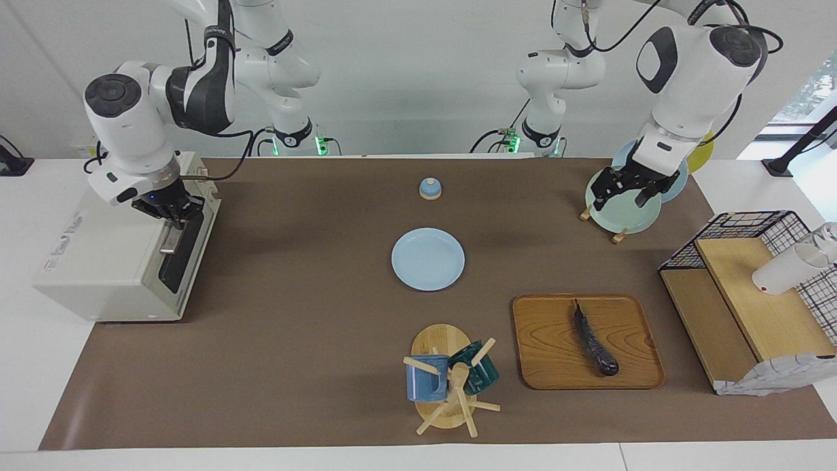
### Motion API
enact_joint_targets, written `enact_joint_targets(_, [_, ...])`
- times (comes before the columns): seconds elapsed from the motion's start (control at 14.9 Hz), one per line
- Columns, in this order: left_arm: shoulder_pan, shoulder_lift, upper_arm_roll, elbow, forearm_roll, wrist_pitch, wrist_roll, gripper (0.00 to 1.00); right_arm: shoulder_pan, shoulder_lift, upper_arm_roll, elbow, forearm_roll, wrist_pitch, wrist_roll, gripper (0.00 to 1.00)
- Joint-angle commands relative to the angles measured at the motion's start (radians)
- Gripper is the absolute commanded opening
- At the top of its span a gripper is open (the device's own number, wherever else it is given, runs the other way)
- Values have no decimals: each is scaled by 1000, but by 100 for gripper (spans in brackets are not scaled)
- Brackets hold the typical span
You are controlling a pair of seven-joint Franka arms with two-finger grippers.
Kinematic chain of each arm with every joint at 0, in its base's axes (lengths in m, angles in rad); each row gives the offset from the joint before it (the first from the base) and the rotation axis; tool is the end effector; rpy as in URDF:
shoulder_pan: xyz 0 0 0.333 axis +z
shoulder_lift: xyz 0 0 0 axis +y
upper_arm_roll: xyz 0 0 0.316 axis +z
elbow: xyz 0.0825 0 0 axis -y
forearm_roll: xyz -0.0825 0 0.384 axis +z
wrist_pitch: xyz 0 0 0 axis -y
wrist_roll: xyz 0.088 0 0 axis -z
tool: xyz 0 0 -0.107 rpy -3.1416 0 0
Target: Put eggplant into oven
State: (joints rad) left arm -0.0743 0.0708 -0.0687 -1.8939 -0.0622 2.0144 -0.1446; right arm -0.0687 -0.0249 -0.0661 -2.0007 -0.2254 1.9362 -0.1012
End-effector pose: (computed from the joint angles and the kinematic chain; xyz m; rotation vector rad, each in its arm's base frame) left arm 0.5778 -0.0861 0.4689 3.0725 0.0418 0.0622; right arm 0.5374 -0.0885 0.4666 2.9380 0.0756 -0.0937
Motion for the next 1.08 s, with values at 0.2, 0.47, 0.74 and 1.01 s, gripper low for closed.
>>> enact_joint_targets(0.2, [-19,260,10,140,-28,147,-1,100,1,16,5,-111,153,156,17,0])
enact_joint_targets(0.47, [-15,412,10,271,-27,147,-6,100,23,62,6,-132,187,231,35,0])
enact_joint_targets(0.74, [-41,483,13,294,-10,263,-4,100,26,98,14,-185,189,354,26,0])
enact_joint_targets(1.01, [-44,484,13,262,-5,290,8,90,26,187,45,-184,189,432,28,0])
